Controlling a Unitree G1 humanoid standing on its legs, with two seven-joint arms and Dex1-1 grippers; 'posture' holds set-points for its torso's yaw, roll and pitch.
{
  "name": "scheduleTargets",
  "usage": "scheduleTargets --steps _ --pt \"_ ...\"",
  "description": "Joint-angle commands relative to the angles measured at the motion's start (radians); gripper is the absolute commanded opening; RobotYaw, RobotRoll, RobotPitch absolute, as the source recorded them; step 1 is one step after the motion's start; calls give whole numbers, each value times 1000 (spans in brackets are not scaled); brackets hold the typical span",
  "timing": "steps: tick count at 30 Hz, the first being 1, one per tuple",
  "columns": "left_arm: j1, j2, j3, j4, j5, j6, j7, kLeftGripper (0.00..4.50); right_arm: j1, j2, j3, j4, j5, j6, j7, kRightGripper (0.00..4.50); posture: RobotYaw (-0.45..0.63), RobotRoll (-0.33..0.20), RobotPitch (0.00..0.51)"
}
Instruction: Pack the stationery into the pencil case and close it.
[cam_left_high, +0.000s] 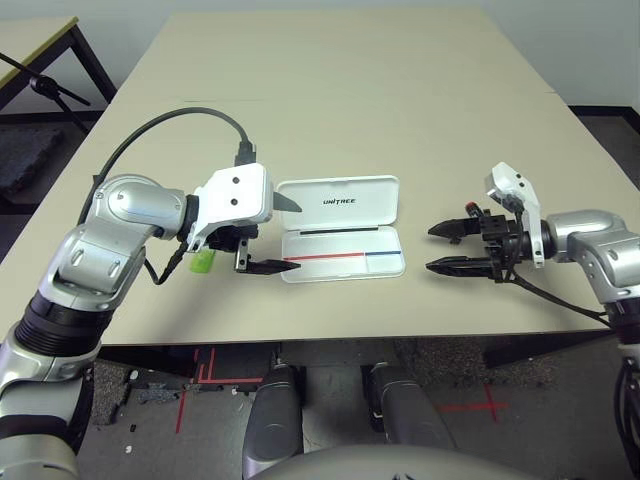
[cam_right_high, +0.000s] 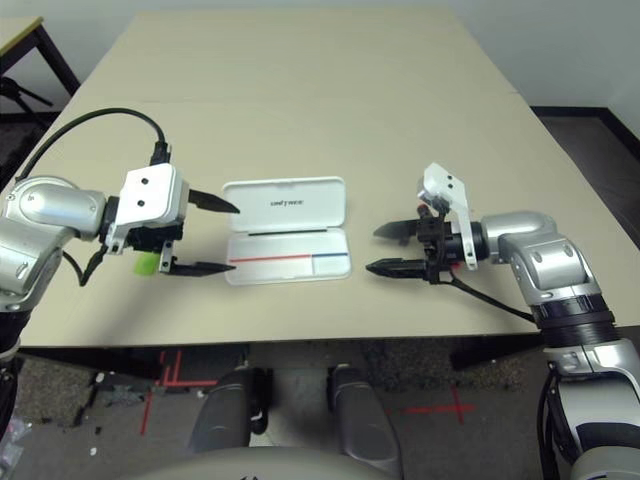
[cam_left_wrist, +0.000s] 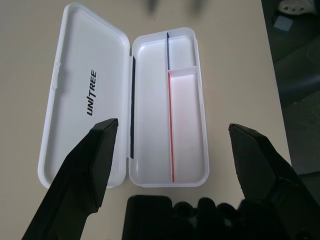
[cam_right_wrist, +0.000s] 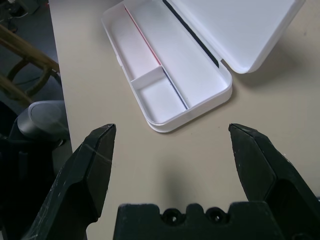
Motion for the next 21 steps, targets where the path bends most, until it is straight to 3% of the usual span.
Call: scheduleTargets --steps 1,7,11,15,21 --pt "2 11 6 -18 -19 6 1 4470 1 -17 -35 -12 14 3 -12 4500 -44 0 117" --pt "-3 4 0 -10 -22 0 3 4470 -12 -12 -139 -35 76 20 -63 4500 -53 0 114" --pt "-3 1 -5 0 -19 -7 3 4470 -31 -17 -193 -67 88 113 -181 4500 -53 0 114" --pt "1 -3 -13 8 -14 -14 3 4470 -85 -26 -203 -24 23 262 -388 4500 -71 0 110" --pt "-12 -14 -28 31 -7 -28 2 4470 -162 -31 -178 89 -57 393 -565 4500 -80 0 108"
